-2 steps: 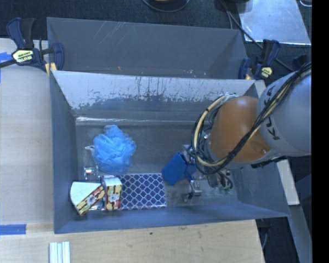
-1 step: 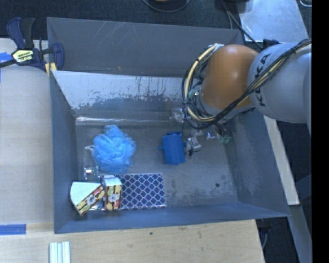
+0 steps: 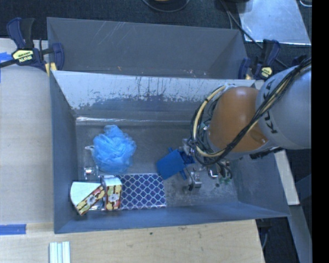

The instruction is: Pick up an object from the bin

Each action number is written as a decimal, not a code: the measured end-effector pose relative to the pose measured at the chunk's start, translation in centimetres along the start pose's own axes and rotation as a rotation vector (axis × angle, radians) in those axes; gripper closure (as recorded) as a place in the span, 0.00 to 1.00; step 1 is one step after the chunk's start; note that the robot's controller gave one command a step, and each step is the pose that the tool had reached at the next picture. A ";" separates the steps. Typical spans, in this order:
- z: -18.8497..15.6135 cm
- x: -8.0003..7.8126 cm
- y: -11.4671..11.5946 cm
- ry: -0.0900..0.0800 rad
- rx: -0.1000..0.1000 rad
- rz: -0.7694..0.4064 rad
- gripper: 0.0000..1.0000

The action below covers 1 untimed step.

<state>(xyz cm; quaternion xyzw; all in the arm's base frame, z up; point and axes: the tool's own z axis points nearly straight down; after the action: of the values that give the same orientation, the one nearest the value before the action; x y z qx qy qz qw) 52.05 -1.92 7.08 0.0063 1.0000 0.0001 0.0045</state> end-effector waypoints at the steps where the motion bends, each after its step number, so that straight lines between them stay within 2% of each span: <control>1: 0.0 -4.4 4.1 -0.013 0.002 -0.053 0.00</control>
Offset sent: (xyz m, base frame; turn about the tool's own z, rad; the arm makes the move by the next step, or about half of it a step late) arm 0.0493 0.0204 0.0125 -0.0127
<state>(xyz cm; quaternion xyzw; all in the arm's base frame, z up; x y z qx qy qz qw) 56.54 2.14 7.10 -0.0203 0.9997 -0.0012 0.0112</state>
